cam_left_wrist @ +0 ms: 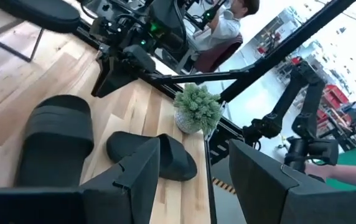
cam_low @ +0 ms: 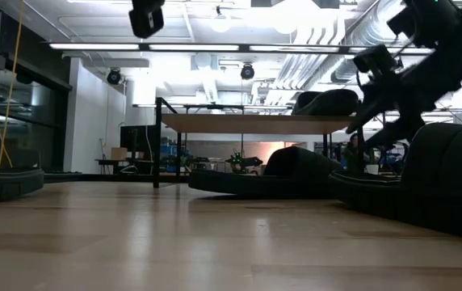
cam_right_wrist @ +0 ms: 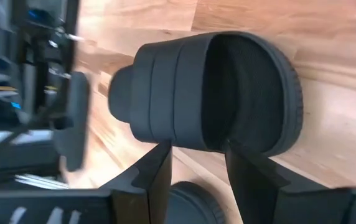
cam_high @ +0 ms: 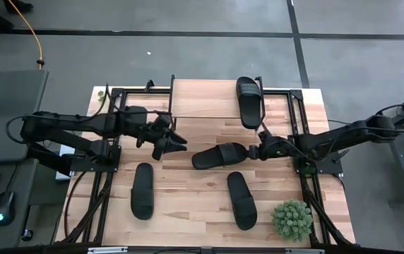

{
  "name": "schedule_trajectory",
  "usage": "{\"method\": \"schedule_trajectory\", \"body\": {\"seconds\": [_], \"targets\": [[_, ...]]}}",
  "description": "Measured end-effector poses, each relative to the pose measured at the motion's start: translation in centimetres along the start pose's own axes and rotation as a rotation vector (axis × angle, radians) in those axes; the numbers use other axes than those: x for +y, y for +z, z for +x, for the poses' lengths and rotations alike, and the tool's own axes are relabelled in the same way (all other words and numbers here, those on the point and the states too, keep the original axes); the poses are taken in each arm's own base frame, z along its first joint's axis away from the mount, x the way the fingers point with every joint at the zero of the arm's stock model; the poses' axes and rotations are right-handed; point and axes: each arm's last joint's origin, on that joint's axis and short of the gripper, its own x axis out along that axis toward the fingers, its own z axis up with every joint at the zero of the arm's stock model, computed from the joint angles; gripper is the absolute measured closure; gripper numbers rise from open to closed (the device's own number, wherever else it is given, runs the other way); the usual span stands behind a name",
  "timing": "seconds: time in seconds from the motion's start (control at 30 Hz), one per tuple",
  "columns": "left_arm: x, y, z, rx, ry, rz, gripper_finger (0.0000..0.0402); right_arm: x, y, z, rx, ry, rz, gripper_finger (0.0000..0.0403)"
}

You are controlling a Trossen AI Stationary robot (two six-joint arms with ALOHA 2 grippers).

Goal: Pick and place slides into the shelf
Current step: Put the black slide on the shelf

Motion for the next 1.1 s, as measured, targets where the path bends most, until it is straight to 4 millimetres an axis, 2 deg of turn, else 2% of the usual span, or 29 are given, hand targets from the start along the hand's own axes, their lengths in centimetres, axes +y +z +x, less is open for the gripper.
{"method": "schedule_trajectory", "body": {"seconds": [0.2, 0.37, 0.53, 0.83, 0.97, 1.1], "targets": [[1.7, -2.2, 0.3, -0.02, -0.037, -0.036, 0.0224, -2.0, -0.4, 0.3, -0.047, 0.1, 0.077, 0.0262], [3.3, -4.4, 0.7, -0.039, -0.09, -0.111, 0.0224, -1.9, -0.3, 0.3, -0.051, 0.121, 0.077, 0.0262], [3.8, -5.0, 0.7, -0.118, -0.14, -0.107, 0.0224, -1.9, -0.3, 0.3, -0.05, 0.121, 0.081, 0.0262], [4.3, -5.6, 0.7, -0.093, -0.111, -0.118, 0.0224, -2.0, -0.4, 0.4, -0.046, 0.11, 0.079, 0.0262], [4.3, -5.6, 0.7, -0.092, -0.11, -0.112, 0.0224, -2.3, -0.7, 1.2, -0.005, 0.081, 0.083, 0.0262], [4.3, -5.7, 0.7, -0.087, -0.113, -0.111, 0.0224, -2.1, -0.8, 2.1, 0.006, 0.123, 0.102, 0.0262]]}}
